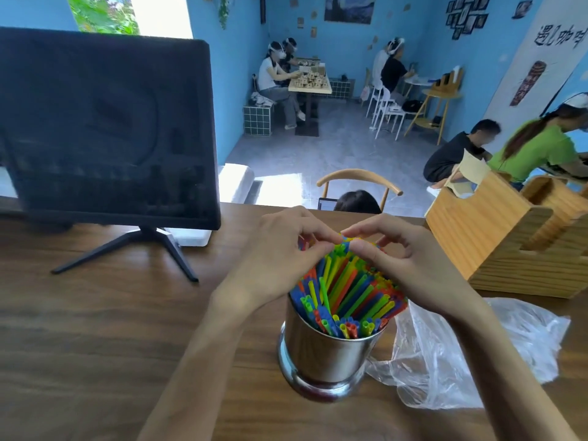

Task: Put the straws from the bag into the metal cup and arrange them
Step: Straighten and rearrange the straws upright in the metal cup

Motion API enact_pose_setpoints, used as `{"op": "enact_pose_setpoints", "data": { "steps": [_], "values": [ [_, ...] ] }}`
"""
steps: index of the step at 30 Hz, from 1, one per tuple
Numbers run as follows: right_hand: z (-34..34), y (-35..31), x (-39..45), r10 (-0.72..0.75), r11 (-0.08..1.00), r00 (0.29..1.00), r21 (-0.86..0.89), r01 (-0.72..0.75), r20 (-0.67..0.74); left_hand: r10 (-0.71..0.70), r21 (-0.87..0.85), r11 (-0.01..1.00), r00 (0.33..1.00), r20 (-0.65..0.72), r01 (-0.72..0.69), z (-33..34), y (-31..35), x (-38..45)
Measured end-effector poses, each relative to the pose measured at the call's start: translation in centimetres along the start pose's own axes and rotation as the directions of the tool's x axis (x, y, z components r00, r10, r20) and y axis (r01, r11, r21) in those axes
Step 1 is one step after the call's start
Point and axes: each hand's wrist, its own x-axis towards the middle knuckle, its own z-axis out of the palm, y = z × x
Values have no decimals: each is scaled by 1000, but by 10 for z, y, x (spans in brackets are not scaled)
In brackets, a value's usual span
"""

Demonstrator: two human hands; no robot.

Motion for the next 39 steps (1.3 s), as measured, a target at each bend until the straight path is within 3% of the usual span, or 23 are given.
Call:
{"op": "enact_pose_setpoints", "data": {
  "steps": [5,10,12,15,19,23,25,29,39],
  "values": [
    [-7,3,-2,92,996,996,3,-92,-13,20,37,999,999,-40,-18,-3,5,-2],
    [-18,6,-4,170,984,981,43,-174,97,6,145,989,989,148,-27,-5,5,-4],
    [-19,7,-5,184,979,977,70,-192,108,23,181,983,992,120,-44,-2,4,-2],
    [-19,10,-5,193,974,980,116,-196,40,42,140,989,999,19,-44,-1,5,-1],
    [-20,11,-5,201,965,980,171,-198,2,63,153,986,998,-8,-61,-2,3,-1],
    [-30,14,-5,232,905,959,323,-275,165,111,105,988,994,-13,-109,-2,3,-2],
    [-29,15,-3,240,894,951,337,-296,196,132,45,990,991,27,-133,0,7,-2],
    [-20,17,-1,267,839,938,425,-340,222,144,107,981,973,179,-165,5,8,0],
    [-14,15,-3,309,867,941,365,-340,142,166,92,980,978,128,-178,0,7,-4]
  ]
}}
